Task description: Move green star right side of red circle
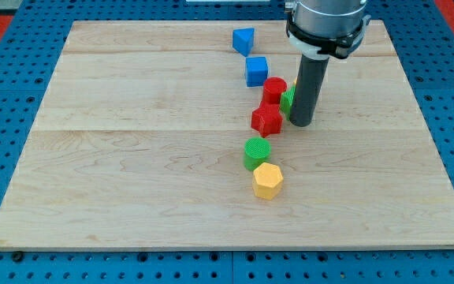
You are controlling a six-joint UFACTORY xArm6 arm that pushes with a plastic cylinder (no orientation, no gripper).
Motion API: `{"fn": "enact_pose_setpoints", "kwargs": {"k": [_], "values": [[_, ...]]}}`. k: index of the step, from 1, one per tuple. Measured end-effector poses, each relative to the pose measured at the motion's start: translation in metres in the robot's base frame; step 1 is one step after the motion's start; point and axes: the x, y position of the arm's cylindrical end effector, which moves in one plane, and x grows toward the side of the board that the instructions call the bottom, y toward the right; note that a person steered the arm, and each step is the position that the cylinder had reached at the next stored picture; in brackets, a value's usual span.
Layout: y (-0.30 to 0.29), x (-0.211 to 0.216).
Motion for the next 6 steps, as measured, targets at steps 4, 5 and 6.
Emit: {"fn": "enact_pose_setpoints", "kwargs": {"k": [4,5,6], "values": [[0.042,-0.048],[0.043,-0.076],[0.027,-0.092]]}}
